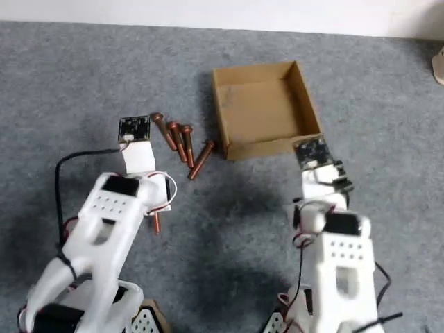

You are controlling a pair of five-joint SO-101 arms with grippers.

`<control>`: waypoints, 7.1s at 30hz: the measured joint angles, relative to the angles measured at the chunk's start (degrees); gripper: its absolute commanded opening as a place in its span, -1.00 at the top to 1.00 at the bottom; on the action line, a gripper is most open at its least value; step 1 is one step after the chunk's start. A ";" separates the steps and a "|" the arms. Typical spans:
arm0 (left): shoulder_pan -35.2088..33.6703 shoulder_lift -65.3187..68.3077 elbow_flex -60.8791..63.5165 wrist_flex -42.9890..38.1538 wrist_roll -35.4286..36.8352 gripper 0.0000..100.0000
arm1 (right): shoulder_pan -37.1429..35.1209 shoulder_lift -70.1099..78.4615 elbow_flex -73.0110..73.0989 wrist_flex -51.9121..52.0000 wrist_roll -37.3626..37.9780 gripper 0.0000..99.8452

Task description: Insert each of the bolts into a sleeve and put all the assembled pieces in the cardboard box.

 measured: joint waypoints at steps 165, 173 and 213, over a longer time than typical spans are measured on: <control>-3.43 -35.08 31.47 -11.78 -1.85 0.10 | -20.57 -25.76 12.48 -11.69 -14.86 0.99; -5.45 -35.08 35.52 -20.04 -4.92 0.10 | -20.57 4.66 -14.07 -11.69 -14.51 0.99; -5.54 -35.08 35.52 -20.66 -5.89 0.10 | -13.36 66.29 -75.69 2.37 -29.89 0.65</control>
